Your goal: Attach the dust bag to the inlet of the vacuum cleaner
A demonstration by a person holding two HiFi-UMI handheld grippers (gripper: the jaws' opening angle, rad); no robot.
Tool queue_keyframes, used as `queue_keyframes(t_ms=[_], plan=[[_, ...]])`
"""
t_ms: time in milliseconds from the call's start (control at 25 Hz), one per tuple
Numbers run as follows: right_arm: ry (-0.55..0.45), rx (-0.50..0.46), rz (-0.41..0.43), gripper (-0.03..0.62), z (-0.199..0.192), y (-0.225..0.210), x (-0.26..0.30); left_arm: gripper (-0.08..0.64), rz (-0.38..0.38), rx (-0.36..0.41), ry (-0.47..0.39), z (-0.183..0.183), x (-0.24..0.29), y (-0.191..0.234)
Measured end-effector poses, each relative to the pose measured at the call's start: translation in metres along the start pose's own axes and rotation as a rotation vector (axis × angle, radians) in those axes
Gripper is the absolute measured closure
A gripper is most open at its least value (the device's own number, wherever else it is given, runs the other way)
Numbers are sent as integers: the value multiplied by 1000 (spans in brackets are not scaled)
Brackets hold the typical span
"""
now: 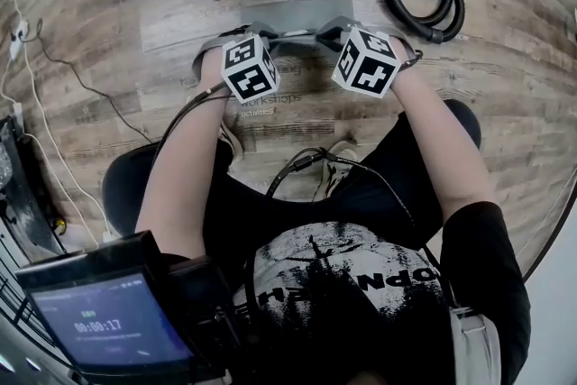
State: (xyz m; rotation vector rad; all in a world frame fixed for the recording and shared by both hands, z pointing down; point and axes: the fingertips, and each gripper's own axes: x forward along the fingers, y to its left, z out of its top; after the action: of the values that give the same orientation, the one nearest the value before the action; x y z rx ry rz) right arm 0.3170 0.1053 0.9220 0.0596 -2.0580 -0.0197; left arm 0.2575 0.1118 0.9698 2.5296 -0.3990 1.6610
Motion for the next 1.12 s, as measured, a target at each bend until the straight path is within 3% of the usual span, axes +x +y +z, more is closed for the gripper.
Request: queue_keyframes(t_ms=[160, 240, 320, 640, 800, 960, 1040, 1120], plan=[[-4, -24, -19, 574, 4, -9, -6, 537, 4, -15, -9, 3, -6, 8], [14, -58, -22, 472, 3, -12, -8, 537, -2, -1, -2, 4, -8, 9], [29, -89, -29, 424, 4, -15, -10, 537, -3, 9, 3, 5, -9, 10], [69, -155, -13, 398, 26, -14, -25, 537, 18, -8, -6, 9, -30, 25], [119, -204, -67, 378, 21, -22, -10, 537, 27, 50, 10, 17, -35, 25], [142, -236, -80, 403, 21, -24, -4, 535, 27, 44, -11, 28, -47, 26], [138, -260, -114, 503, 29, -26, -10, 535, 29, 40, -16, 28, -58, 27], [132, -272, -146, 549, 36, -30, -18, 535, 28, 34, -23, 30, -67, 29]])
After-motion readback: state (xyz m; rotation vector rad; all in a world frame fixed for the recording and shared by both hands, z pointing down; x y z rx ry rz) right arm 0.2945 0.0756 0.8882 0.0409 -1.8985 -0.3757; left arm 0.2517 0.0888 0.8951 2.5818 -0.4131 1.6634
